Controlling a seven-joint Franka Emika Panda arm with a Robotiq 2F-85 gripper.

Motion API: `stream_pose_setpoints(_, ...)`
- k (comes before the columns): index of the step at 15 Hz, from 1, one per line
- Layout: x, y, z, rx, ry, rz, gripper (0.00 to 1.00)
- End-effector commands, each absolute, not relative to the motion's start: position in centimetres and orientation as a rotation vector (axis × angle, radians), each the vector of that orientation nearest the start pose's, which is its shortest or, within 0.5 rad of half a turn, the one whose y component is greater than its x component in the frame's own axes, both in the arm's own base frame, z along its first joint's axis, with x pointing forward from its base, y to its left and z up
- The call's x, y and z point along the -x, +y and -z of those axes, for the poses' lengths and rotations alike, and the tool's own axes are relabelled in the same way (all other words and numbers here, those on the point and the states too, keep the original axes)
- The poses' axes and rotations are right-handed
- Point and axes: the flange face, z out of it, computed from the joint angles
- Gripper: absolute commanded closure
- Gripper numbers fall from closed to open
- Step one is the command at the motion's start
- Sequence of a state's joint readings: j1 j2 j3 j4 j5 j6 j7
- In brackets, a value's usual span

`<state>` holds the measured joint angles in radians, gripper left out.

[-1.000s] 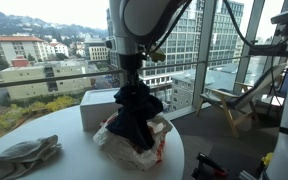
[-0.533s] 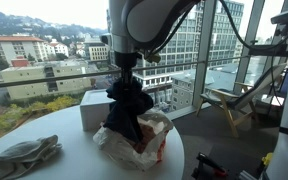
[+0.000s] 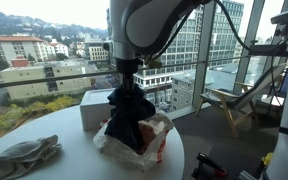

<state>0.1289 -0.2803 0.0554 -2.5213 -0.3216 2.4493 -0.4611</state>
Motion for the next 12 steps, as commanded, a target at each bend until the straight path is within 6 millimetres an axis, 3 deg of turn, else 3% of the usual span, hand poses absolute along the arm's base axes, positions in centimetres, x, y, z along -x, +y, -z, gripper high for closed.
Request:
stream_pose_setpoints(1, -44.0, 8.3, -39.2, 3.071, -1.405, 0.158, 0.97)
stream_pose_setpoints(7, -44.2, 6.2, -36.8, 3.174, -1.398, -0.063, 0.97)
stream_pose_setpoints(12, -45.7, 6.9, -33.8, 3.097, -1.393, -0.157, 0.97)
